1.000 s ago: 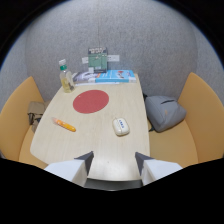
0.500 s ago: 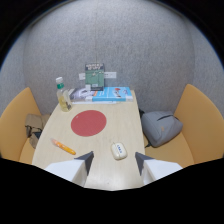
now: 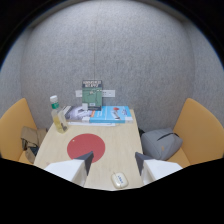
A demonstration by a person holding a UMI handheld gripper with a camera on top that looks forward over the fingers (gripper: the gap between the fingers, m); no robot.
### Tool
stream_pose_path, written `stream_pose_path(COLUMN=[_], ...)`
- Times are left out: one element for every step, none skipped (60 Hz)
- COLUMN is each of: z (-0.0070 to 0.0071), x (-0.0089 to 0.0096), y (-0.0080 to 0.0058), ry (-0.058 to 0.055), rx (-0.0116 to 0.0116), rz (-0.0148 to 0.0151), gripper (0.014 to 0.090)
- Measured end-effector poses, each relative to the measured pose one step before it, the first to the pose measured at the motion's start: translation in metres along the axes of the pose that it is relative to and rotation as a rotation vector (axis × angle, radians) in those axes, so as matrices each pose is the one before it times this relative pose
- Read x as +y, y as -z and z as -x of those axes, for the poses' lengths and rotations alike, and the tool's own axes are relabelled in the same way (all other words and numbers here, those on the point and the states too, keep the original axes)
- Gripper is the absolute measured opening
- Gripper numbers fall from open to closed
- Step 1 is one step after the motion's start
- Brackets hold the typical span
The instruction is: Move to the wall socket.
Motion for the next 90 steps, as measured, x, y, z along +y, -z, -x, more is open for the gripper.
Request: stream_pose_path(z=[0.00010, 0.00000, 0.00019, 0.00003, 0.00024, 0.00010, -0.00039, -0.00037, 0.00051, 0.00039, 0.00108, 0.00004, 0.00007, -0.00002, -0.00037, -0.00008, -0.00008, -0.00007, -0.00001, -0.00010, -0.00015, 0.00005, -0.00045, -0.00073, -0.00086, -0.00048, -0.00051, -0.00087, -0.00113, -0.00098, -0.00038, -0.00027, -0.00041, -0.00061, -0.00070, -0.00067, -0.00056, -0.00044, -0.00021, -0.00030, -0.00037, -0.00033, -0.00057, -0.00009, 0.00021, 0.00021, -0.00016, -0.00046, -0.00006, 0.00069, 0.00009, -0.00014, -0.00068, -0.00053, 0.00013, 0.00039, 0.00033, 0.00006, 0.00034, 0.00056, 0.00090, 0.00050, 0.00029, 0.00038, 0.00067, 0.00044, 0.00003, -0.00009, 0.00019, 0.00050, 0.00056, 0.00033, 0.00013, 0.00009, 0.00027, 0.00043, 0.00040, 0.00029, 0.00032, 0.00050, 0.00089, 0.00081, 0.00068, 0.00059, 0.00066, 0.00058, 0.00053, 0.00046, 0.00046, 0.00067], x=[-0.00248, -0.00273, -0.00242, -0.00267, -0.00250, -0.00260, -0.00271, -0.00235, -0.00234, -0.00239, -0.00160, -0.00284, -0.00268, -0.00231, -0.00279, -0.00246, -0.00252, -0.00246, -0.00220, -0.00224, -0.00214, -0.00256, -0.00235, -0.00202, -0.00205, -0.00245, -0.00219, -0.00208, -0.00205, -0.00210, -0.00195, -0.00197, -0.00200, -0.00234, -0.00215, -0.00253, -0.00218, -0.00234, -0.00237, -0.00224, -0.00240, -0.00221, -0.00239, -0.00222, -0.00245, -0.00233, -0.00231, -0.00233, -0.00241, -0.00243, -0.00193, -0.00216, -0.00197, -0.00221, -0.00203, -0.00184, -0.00141, -0.00177, -0.00138, -0.00144, -0.00150, -0.00141, -0.00142, -0.00150, -0.00129, -0.00119, -0.00122, -0.00121, -0.00124, -0.00141, -0.00129, -0.00109, -0.00129, -0.00114, -0.00108, -0.00117, -0.00117, -0.00121, -0.00095, -0.00087, -0.00111, -0.00108, -0.00105, -0.00109, -0.00106, -0.00098, -0.00073, -0.00055, -0.00054, -0.00037], y=[-0.00228, -0.00246, -0.00247, -0.00263, -0.00241, -0.00240, -0.00265, -0.00286, -0.00256, -0.00285, -0.00325, -0.00321, -0.00312, -0.00348, -0.00362, -0.00366, -0.00364, -0.00370, -0.00388, -0.00418, -0.00413, -0.00448, -0.00429, -0.00462, -0.00474, -0.00479, -0.00509, -0.00543, -0.00559, -0.00567, -0.00552, -0.00585, -0.00641, -0.00578, -0.00569, -0.00660, -0.00607, -0.00632, -0.00633, -0.00654, -0.00654, -0.00652, -0.00595, -0.00638, -0.00653, -0.00631, -0.00629, -0.00640, -0.00637, -0.00660, -0.00671, -0.00676, -0.00662, -0.00678, -0.00666, -0.00676, -0.00654, -0.00616, -0.00626, -0.00640, -0.00621, -0.00633, -0.00648, -0.00624, -0.00559, -0.00627, -0.00586, -0.00583, -0.00566, -0.00558, -0.00560, -0.00489, -0.00527, -0.00517, -0.00519, -0.00504, -0.00490, -0.00453, -0.00471, -0.00359, -0.00375, -0.00368, -0.00343, -0.00343, -0.00392, -0.00274, -0.00297, -0.00296, -0.00306, -0.00278], ry=[-0.0001, 0.0004, 0.0008, 0.0007, 0.0002, 0.0005, 0.0006, 0.0008, 0.0003, 0.0009, -0.0003, -0.0002, 0.0007, 0.0016, 0.0022, 0.0021, 0.0012, 0.0010, 0.0005, 0.0005, 0.0011, 0.0005, 0.0006, 0.0005, 0.0011, 0.0012, 0.0014, 0.0005, -0.0001, -0.0007, -0.0004, -0.0002, -0.0005, -0.0013, -0.0014, -0.0002, -0.0003, -0.0007, -0.0006, 0.0001, 0.0003, 0.0002, 0.0006, 0.0002, 0.0007, 0.0009, 0.0005, -0.0001, -0.0005, 0.0001, 0.0013, 0.0011, 0.0000, -0.0009, -0.0003, 0.0002, -0.0003, 0.0001, -0.0011, -0.0005, -0.0006, 0.0000, -0.0004, -0.0004, 0.0005, 0.0008, 0.0008, 0.0003, 0.0003, 0.0003, 0.0007, 0.0005, 0.0000, 0.0007, 0.0023, 0.0023, 0.0021, 0.0008, 0.0003, -0.0002, -0.0012, -0.0022, -0.0027, -0.0031, -0.0024, -0.0019, -0.0017, -0.0008, -0.0005, -0.0002], rx=[0.00071, 0.00048, 0.00085, 0.00051, -0.00006, -0.00033, 0.00088, 0.00146, 0.00130, -0.00097, -0.00028, -0.00080, -0.00068, -0.00121, -0.00185, -0.00171, -0.00127, -0.00150, -0.00142, -0.00139, -0.00159, -0.00151, -0.00101, 0.00076, 0.00062, 0.00032, -0.00060, -0.00009, 0.00101, -0.00012, -0.00022, -0.00124, -0.00021, -0.00122, -0.00192, -0.00100, -0.00138, -0.00158, -0.00143, -0.00112, -0.00110, -0.00081, -0.00076, -0.00133, -0.00248, -0.00310, -0.00222, -0.00060, -0.00122, -0.00308, -0.00281, -0.00207, 0.00004, 0.00126, -0.00064, -0.00185, -0.00203, -0.00085, -0.00160, -0.00220, -0.00311, -0.00290, -0.00190, -0.00143, -0.00223, -0.00247, -0.00097, -0.00017, -0.00046, -0.00195, -0.00158, -0.00224, -0.00063, 0.00026, -0.00074, -0.00176, -0.00195, -0.00106, -0.00106, -0.00153, -0.00255, -0.00295, -0.00213, -0.00135, -0.00118, -0.00202, -0.00054, -0.00016, -0.00009, -0.00071], rz=[-0.00359, -0.00323, -0.00322, -0.00343, -0.00388, -0.00328, -0.00260, -0.00238, -0.00236, -0.00282, -0.00495, -0.00421, -0.00373, -0.00308, -0.00177, -0.00329, -0.00371, -0.00337, -0.00250, -0.00198, -0.00180, -0.00257, -0.00209, -0.00207, -0.00191, -0.00126, -0.00116, -0.00055, 0.00002, -0.00131, -0.00074, -0.00024, -0.00050, -0.00051, -0.00049, -0.00100, -0.00063, -0.00045, -0.00058, -0.00011, -0.00116, -0.00046, -0.00008, 0.00023, -0.00038, -0.00064, -0.00088, -0.00097, -0.00051, -0.00109, -0.00095, -0.00047, -0.00085, -0.00093, -0.00137, -0.00074, 0.00055, -0.00037, 0.00028, 0.00030, 0.00057, 0.00067, 0.00036, 0.00040, 0.00082, 0.00075, 0.00095, 0.00105, 0.00035, 0.00008, -0.00015, -0.00097, -0.00003, 0.00023, 0.00005, 0.00019, -0.00009, -0.00002, -0.00127, -0.00056, -0.00025, -0.00024, -0.00061, -0.00076, -0.00128, -0.00217, -0.00022, 0.00010, 0.00092, 0.00048], gripper=[0.0852, 0.0853, 0.0852, 0.0853, 0.0852, 0.0853, 0.0853, 0.0850, 0.0852, 0.0853, 0.0852, 0.0855, 0.0854, 0.0852, 0.0854, 0.0855, 0.0889, 0.0853, 0.0853, 0.0852, 0.0852, 0.0853, 0.0850, 0.0852, 0.0851, 0.0851, 0.0850, 0.0852, 0.0852, 0.0850, 0.0850, 0.0848, 0.0849, 0.0850, 0.0849, 0.0848, 0.0849, 0.0848, 0.0847, 0.0849, 0.0847, 0.0850, 0.0850, 0.0846, 0.0848, 0.0848, 0.0845, 0.0848, 0.0849, 0.0849, 0.0848, 0.0849, 0.0847, 0.0849, 0.0851, 0.0848, 0.0849, 0.0849, 0.0850, 0.0849, 0.0848, 0.0847, 0.0849, 0.0849, 0.0848, 0.0848, 0.0846, 0.0848, 0.0849, 0.0848, 0.0847, 0.0847, 0.0846, 0.0845, 0.0847, 0.0846, 0.0844, 0.0846, 0.0847, 0.0847, 0.0849, 0.0849, 0.0848, 0.0847, 0.0847, 0.0844, 0.0848, 0.0846, 0.0844, 0.0846])
